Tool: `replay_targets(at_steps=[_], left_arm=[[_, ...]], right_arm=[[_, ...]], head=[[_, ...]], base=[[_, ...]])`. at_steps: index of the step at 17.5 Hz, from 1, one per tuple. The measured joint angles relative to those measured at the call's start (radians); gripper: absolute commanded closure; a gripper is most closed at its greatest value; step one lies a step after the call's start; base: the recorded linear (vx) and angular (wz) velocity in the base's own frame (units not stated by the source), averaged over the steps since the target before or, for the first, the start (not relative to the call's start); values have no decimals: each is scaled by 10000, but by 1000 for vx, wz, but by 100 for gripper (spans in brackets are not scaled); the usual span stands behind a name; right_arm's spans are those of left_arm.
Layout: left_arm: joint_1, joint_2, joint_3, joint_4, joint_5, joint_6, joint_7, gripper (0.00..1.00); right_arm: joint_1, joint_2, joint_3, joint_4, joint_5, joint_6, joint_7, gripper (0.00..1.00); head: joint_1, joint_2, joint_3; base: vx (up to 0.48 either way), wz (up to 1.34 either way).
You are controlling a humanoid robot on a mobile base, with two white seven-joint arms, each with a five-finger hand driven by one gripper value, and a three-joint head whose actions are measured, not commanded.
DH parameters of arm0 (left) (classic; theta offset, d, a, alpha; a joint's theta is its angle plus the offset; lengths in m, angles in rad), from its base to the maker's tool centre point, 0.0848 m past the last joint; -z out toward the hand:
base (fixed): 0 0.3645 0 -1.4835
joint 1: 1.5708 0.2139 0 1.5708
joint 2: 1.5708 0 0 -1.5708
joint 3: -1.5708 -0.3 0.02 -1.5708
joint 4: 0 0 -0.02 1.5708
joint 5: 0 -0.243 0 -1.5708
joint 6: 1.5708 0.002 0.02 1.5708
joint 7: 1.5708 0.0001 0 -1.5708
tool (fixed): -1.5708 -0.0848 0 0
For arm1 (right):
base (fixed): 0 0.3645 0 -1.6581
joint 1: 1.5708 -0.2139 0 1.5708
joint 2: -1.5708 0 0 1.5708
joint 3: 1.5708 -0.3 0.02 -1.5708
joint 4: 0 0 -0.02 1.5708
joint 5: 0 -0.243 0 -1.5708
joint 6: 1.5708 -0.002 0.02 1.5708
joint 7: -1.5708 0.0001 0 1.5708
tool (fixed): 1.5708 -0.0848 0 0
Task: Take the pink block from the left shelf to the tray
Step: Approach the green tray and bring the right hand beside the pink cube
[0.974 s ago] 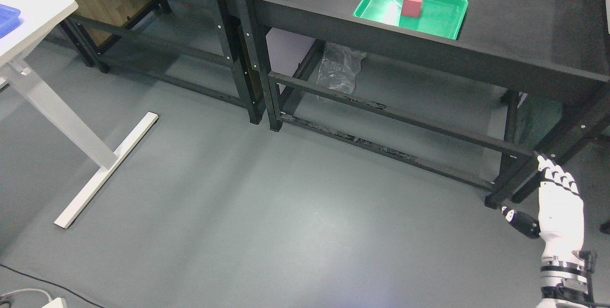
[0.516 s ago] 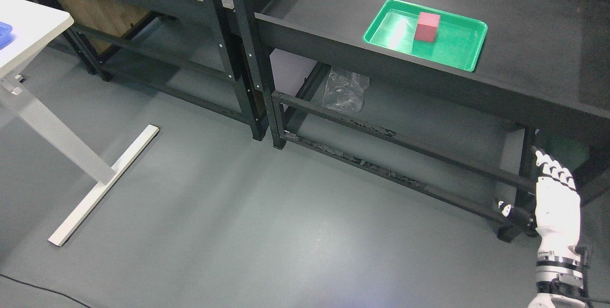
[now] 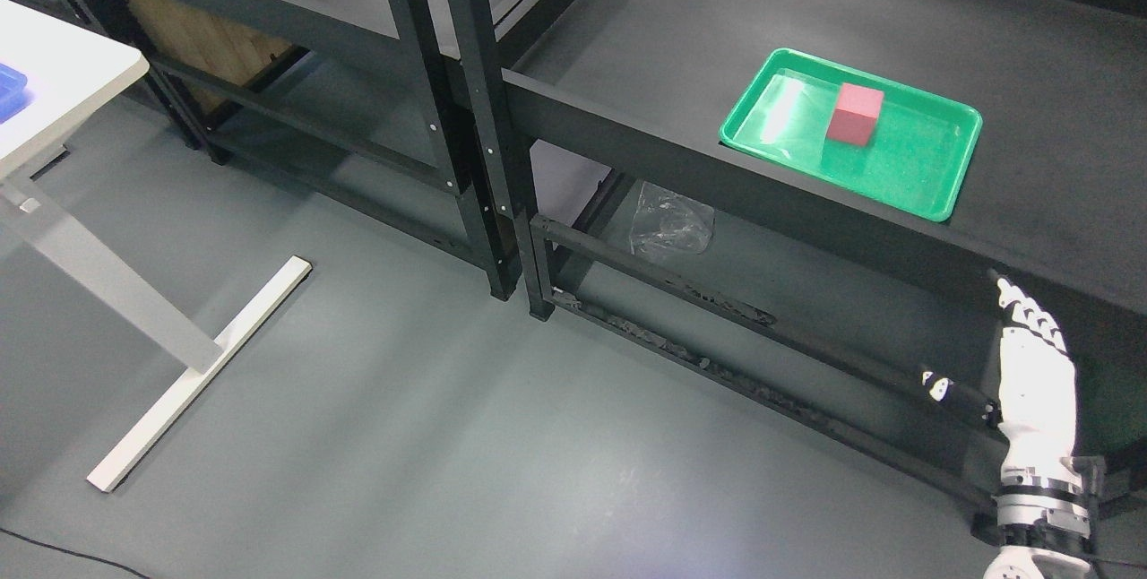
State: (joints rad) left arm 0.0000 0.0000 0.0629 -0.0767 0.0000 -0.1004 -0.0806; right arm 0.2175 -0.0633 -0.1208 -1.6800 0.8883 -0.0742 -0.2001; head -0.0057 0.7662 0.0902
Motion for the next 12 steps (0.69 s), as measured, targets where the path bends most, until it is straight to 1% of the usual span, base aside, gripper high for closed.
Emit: replay_targets(at_steps=[12], left_arm=[[0,0,0,0,0,0,0,0]], right_arm=[[-8,46,21,-8,-463,-4,2,2]], head=[[0,0,0]], base=[[244,4]])
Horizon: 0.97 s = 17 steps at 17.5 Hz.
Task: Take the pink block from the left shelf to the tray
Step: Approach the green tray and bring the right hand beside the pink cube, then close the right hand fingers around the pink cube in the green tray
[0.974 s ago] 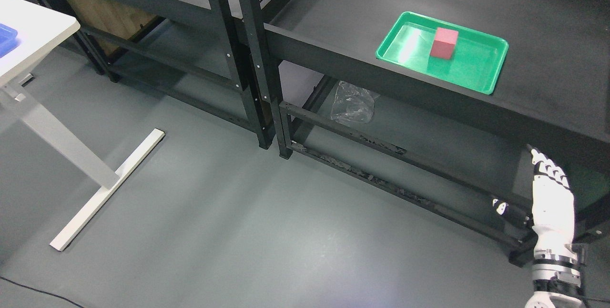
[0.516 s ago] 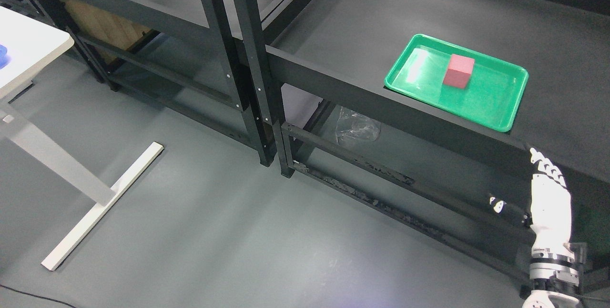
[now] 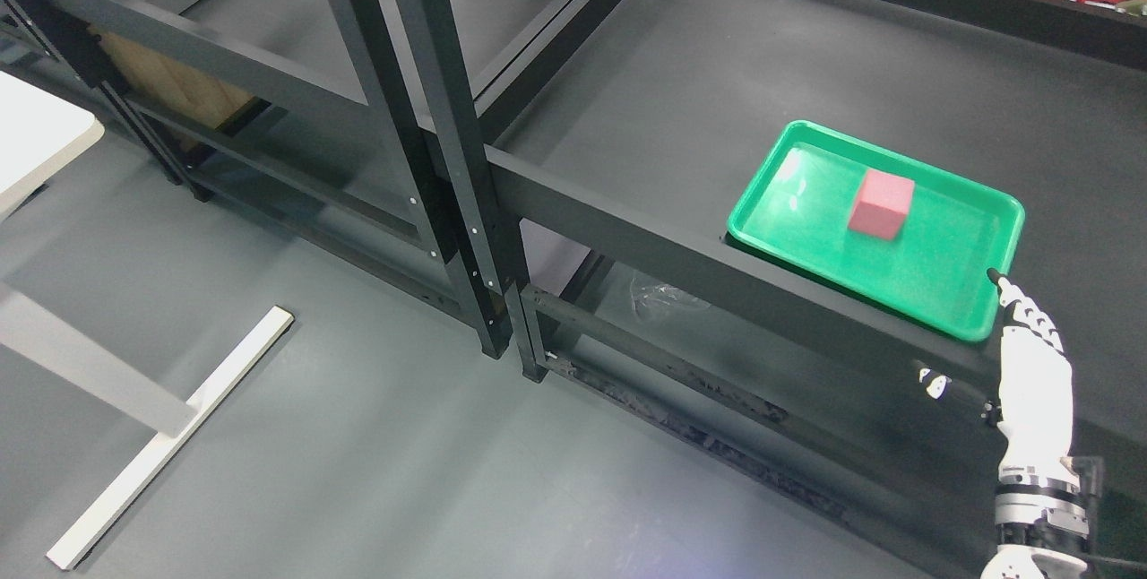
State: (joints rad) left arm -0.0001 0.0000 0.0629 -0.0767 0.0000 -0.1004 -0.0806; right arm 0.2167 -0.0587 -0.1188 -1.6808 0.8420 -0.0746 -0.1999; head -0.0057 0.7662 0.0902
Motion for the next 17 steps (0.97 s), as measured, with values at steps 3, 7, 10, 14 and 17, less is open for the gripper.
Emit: replay_targets(at_steps=[3,7,10,14,17], left_arm=[[0,0,0,0,0,0,0,0],[0,0,0,0,0,0,0,0],[0,0,0,0,0,0,0,0],[0,0,0,0,0,0,0,0],[0,0,0,0,0,0,0,0]], right_arm=[[9,0,1,-2,-75,0,0,2],[24,-3,2,-2,-122,0,1,2],[36,-5,4,-3,-142,-1,1,2],[42,-10,6,-4,-154,-1,35,2],[43,-27,11,-4,-156,-32,344,2]], head=[[0,0,0],[0,0,0],[0,0,0],[0,0,0],[0,0,0]], base=[[213,20],[210,30],[194,22],[173,6],[151,12]])
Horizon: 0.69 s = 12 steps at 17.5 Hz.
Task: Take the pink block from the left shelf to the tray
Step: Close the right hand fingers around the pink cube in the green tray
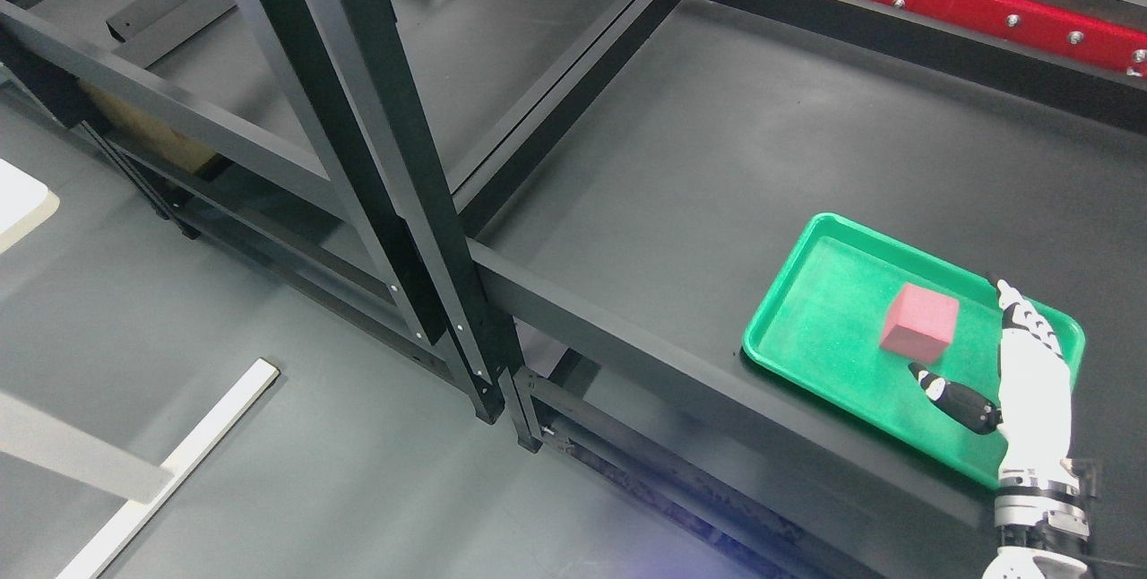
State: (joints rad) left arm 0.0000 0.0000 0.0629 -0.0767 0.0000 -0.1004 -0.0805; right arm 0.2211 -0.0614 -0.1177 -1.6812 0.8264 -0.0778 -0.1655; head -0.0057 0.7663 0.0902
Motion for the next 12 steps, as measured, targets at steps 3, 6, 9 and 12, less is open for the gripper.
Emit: replay_targets(at_steps=[3,6,9,12], left_arm=[[0,0,0,0,0,0,0,0],[0,0,0,0,0,0,0,0],[0,0,0,0,0,0,0,0],[0,0,0,0,0,0,0,0]], right_arm=[[22,-47,12,1,1,90,715,2],[64,-135,41,9,19,317,982,2],[125,-287,93,27,42,604,1062,2],[215,-493,167,50,82,886,1098,2]], head=[[0,0,0],[0,0,0],[0,0,0],[0,0,0]], base=[[128,2],[113,1],[84,0],[63,0]])
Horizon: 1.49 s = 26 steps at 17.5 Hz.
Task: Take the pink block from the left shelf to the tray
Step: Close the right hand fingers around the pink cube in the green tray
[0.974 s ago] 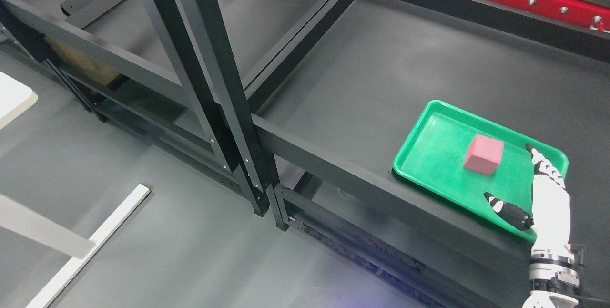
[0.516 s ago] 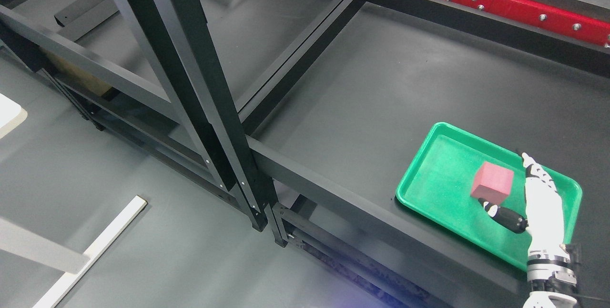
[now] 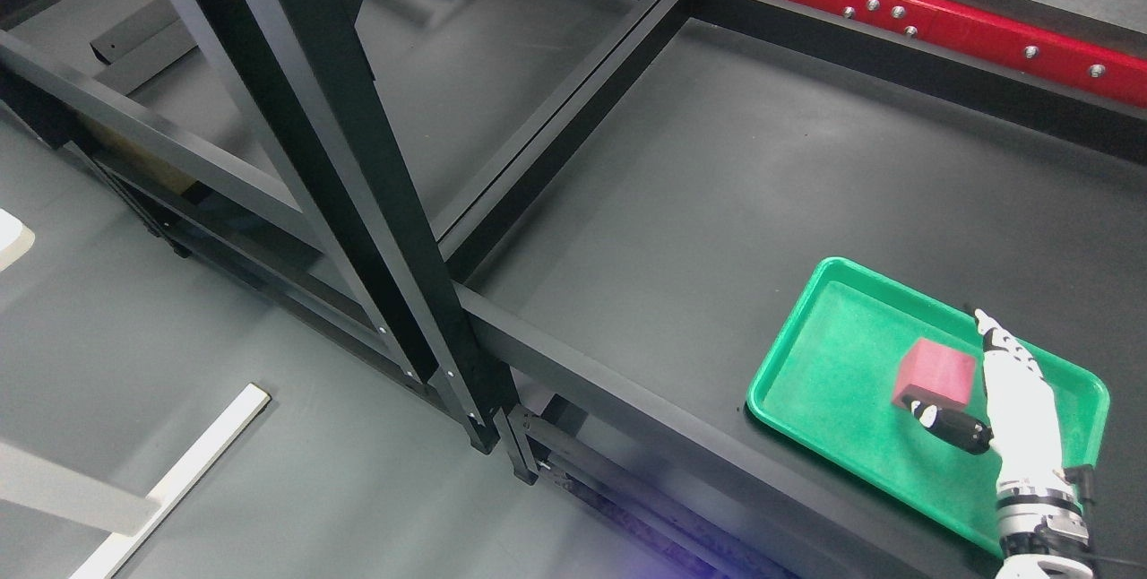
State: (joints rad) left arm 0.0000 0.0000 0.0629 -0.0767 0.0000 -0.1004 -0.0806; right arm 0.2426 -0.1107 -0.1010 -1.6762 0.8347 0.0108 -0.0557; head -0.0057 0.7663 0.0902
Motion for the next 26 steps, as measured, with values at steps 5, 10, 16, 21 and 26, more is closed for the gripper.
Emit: replay_targets(at_steps=[5,10,16,21,26], left_arm=[[0,0,0,0,0,0,0,0],[0,0,0,0,0,0,0,0],[0,0,0,0,0,0,0,0],[0,0,0,0,0,0,0,0],[0,0,0,0,0,0,0,0]], right_arm=[[128,-373,203,101,57,300,6,2],[25,-730,543,284,78,331,15,2],[-348,-1097,1083,712,89,340,43,2],[-568,-1351,1472,1166,90,355,61,4],[-656,-1502,1693,1492,91,549,-153,43]], head=[[0,0,0],[0,0,0],[0,0,0],[0,0,0],[0,0,0]], base=[[27,0],[0,0],[0,0],[0,0],[0,0]])
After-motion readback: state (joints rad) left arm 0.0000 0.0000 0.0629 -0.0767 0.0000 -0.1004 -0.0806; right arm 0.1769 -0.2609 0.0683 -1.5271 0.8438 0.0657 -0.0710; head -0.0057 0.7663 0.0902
